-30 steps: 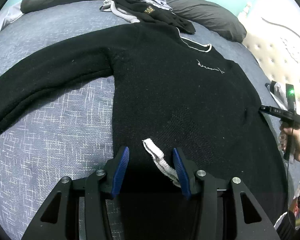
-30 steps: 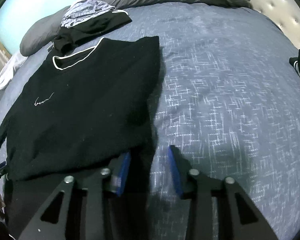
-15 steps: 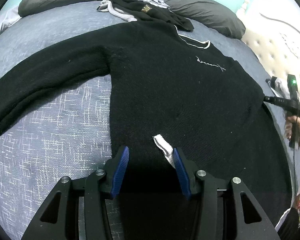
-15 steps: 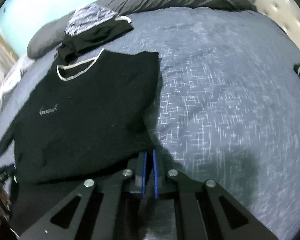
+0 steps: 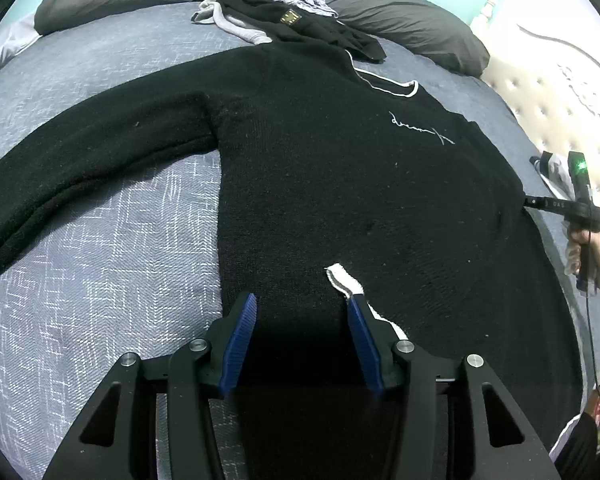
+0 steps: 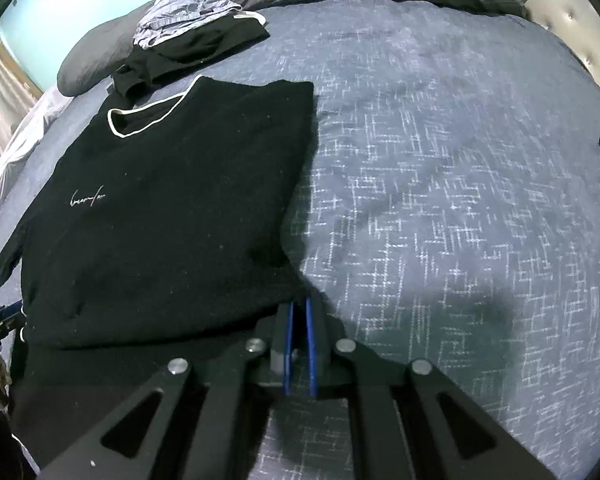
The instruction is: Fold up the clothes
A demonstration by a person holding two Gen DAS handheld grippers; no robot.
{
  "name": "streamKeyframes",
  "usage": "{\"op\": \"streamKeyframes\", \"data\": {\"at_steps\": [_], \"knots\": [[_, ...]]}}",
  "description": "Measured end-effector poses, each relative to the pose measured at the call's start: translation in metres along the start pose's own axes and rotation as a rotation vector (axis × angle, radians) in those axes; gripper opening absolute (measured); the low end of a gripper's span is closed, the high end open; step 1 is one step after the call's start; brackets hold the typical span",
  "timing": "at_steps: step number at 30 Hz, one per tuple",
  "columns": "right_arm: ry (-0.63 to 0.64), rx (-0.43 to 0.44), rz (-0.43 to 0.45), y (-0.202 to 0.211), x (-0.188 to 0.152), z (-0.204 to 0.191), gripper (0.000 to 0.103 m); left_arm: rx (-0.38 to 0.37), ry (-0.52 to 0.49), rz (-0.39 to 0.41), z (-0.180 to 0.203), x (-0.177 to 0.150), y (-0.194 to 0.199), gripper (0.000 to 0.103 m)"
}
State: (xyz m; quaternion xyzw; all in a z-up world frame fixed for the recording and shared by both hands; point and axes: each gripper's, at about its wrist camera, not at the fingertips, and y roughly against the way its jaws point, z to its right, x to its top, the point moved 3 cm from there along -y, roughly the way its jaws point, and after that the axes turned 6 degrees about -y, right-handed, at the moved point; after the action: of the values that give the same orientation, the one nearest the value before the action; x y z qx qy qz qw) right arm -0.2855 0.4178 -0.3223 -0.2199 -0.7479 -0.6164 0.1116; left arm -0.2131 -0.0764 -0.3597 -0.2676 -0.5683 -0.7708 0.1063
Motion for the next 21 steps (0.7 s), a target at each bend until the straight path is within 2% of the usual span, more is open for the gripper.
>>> {"op": "streamKeyframes", "data": {"at_steps": [15, 17, 18, 19, 21], "knots": [[-0.080, -0.021, 0.016, 0.005, -0.007, 0.006, 0.005, -0.008, 0.015, 0.010, -0.001, 0.002, 0.002, 0.052], [-0.116, 0.014, -0.003, 0.004, -0.008, 0.010, 0.006, -0.010, 0.018, 0.013, -0.001, 0.003, 0.003, 0.052], [-0.133, 0.021, -0.005, 0.005, -0.009, 0.013, 0.008, -0.010, 0.020, 0.015, -0.002, 0.003, 0.003, 0.052], [-0.147, 0.022, -0.004, 0.006, -0.010, 0.016, 0.017, -0.009, 0.021, 0.018, -0.002, 0.004, 0.003, 0.052], [-0.153, -0.008, 0.005, 0.012, -0.012, 0.020, 0.023, -0.006, 0.027, 0.025, -0.004, 0.005, 0.005, 0.052]]}}
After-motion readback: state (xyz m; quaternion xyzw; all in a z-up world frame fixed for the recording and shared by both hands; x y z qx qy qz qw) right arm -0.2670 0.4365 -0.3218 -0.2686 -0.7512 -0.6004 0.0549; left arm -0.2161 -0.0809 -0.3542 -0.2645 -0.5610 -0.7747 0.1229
